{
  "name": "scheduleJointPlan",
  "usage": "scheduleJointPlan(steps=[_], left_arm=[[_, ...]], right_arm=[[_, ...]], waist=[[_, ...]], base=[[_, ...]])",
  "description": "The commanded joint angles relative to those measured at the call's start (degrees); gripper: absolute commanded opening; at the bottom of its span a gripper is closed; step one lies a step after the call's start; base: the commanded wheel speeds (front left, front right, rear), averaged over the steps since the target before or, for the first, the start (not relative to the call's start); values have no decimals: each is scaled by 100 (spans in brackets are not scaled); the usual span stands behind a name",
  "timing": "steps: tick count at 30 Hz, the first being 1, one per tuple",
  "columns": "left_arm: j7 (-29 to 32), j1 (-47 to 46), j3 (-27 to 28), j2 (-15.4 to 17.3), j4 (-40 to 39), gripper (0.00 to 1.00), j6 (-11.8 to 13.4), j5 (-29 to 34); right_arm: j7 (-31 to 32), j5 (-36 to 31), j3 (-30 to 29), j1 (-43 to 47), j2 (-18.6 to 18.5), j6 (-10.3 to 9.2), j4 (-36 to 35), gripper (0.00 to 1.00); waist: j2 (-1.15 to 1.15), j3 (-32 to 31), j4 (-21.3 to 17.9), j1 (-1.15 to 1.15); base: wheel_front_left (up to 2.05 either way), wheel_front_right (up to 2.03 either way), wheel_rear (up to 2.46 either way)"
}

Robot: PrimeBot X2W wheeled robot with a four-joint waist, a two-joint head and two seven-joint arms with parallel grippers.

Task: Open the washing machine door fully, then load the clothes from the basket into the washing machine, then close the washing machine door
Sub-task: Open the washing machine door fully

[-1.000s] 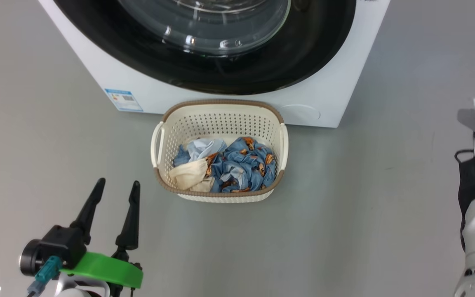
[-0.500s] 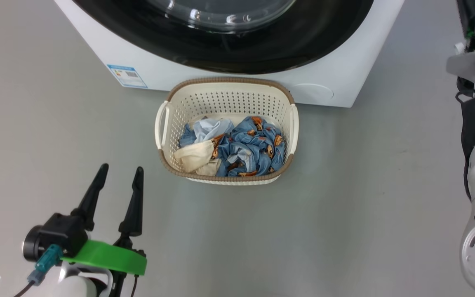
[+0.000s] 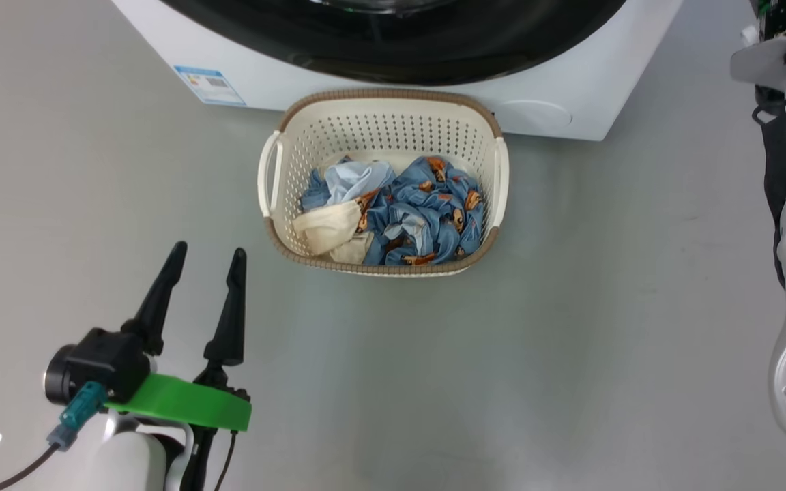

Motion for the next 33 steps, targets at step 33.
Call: scheduleJointPlan(steps=[33], left_arm=[[-37,-392,-144,90,-233,100,-9,-384]], right_arm=[[354,-1022,-665,-871,233,10,-217,0]], waist=[[0,585,419,0]], base=[[0,0,0]])
